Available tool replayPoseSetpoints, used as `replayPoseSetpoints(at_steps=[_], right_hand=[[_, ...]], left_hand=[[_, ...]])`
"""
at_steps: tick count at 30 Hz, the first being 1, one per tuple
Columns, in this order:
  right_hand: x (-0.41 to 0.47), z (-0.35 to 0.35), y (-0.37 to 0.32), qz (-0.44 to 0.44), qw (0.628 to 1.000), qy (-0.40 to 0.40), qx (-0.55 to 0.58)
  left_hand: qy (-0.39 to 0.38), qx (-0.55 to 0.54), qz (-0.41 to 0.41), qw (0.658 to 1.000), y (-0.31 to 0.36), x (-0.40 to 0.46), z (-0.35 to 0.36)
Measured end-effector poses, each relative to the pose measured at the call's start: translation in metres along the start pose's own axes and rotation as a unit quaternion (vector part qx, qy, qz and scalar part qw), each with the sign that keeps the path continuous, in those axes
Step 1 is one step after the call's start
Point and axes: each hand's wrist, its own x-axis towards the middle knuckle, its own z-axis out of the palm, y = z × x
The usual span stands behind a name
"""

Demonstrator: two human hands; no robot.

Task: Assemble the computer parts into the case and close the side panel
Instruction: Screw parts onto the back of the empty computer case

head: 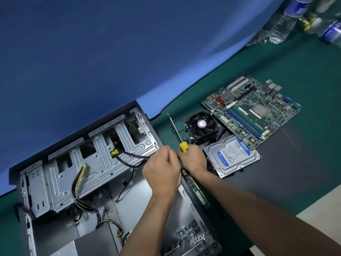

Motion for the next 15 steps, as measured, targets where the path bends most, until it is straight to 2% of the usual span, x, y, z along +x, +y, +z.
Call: replayPoseSetpoints(at_steps=[6, 10, 13, 15], right_hand=[[-0.051, -0.043, -0.001, -0.033, 0.978, 0.005, 0.205], [-0.089, -0.08, 0.003, -0.069, 0.968, 0.003, 0.239], [-0.122, -0.105, 0.005, -0.115, 0.96, -0.01, 0.255], [-0.148, -0.116, 0.007, -0.143, 0.954, -0.022, 0.264]], left_hand=[[-0.021, 0.016, -0.02, 0.999, 0.004, -0.008, -0.008], [-0.117, 0.037, 0.011, 0.992, 0.009, -0.016, -0.03], [-0.166, -0.05, 0.007, 0.985, 0.025, -0.026, -0.054], [-0.208, -0.148, -0.036, 0.966, 0.045, -0.034, -0.077]])
